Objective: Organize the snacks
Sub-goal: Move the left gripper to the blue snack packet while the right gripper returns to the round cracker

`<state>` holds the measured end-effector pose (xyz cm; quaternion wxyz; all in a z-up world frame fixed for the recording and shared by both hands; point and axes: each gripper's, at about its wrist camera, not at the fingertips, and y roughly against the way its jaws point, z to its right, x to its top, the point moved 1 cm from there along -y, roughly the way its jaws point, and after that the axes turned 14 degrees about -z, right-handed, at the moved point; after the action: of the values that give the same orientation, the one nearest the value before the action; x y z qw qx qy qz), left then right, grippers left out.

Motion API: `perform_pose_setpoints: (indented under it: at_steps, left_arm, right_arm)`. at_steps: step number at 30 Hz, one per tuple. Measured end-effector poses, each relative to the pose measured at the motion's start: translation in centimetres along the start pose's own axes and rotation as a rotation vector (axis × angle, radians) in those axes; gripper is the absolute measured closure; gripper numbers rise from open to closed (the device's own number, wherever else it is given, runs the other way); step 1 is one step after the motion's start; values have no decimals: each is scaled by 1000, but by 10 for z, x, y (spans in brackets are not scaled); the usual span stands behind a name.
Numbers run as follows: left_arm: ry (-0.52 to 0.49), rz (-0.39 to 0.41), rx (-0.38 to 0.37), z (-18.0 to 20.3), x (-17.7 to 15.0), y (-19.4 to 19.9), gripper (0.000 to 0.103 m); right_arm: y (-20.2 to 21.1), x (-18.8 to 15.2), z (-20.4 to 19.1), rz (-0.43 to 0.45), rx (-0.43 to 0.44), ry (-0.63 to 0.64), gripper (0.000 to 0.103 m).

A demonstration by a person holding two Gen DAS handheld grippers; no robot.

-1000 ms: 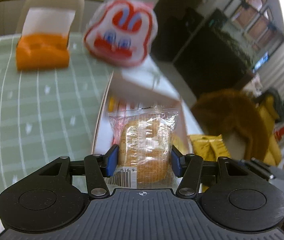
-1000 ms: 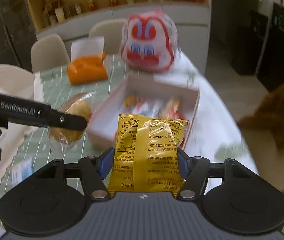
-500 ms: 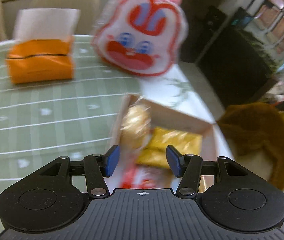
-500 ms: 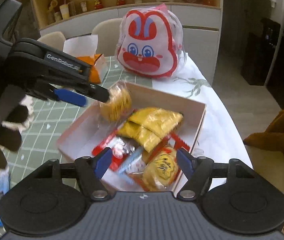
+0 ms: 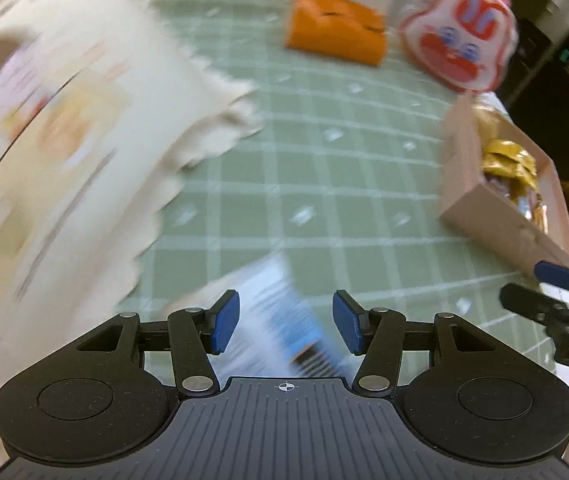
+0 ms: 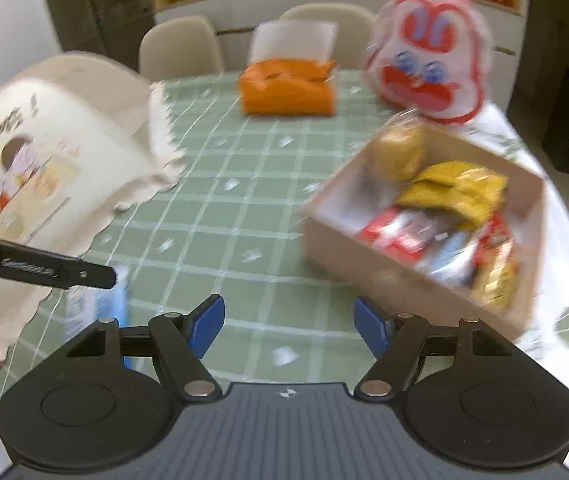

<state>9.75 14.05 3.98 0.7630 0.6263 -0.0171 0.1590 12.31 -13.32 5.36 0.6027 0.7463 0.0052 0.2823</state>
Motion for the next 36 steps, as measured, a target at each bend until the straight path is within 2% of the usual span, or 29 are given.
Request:
perform_pose_setpoints:
  at_steps: [5,10,12,16,23,30,33,36]
  left_arm:
    - [52,-12,-50,-33,-29,3,46]
    - [33,-35,-85,-35,-33,-7,46]
    - [14,-39,-85,-30,-31,-12,46]
    - [-10,-41,-85,-21,-24,-23,46]
    - [-79,-30,-58,3,-10,-33,42]
    - [-249,-2,-2,39,-12,-43,29]
    - [-256,2,9,42,-14,-42,29]
    - [-248,10,54,44,-16,-38,31]
  right_arm:
    - [-27,-13,-53,-89,13,16,31]
    - [-43,-26,-90,-135,-11,27,31]
    - [-38,-31,-96,-121,-36,32,31]
    - [-19,-41,-91,-91,-88,20,31]
    - [-22,-65,-61,-138,-137,-106,30]
    - [-24,-91,-40,-122,-50,-243,21]
    - [-26,-97,-33,-103,20,-287,14]
    - [-29,-97,-40,-111,-8,-240,13]
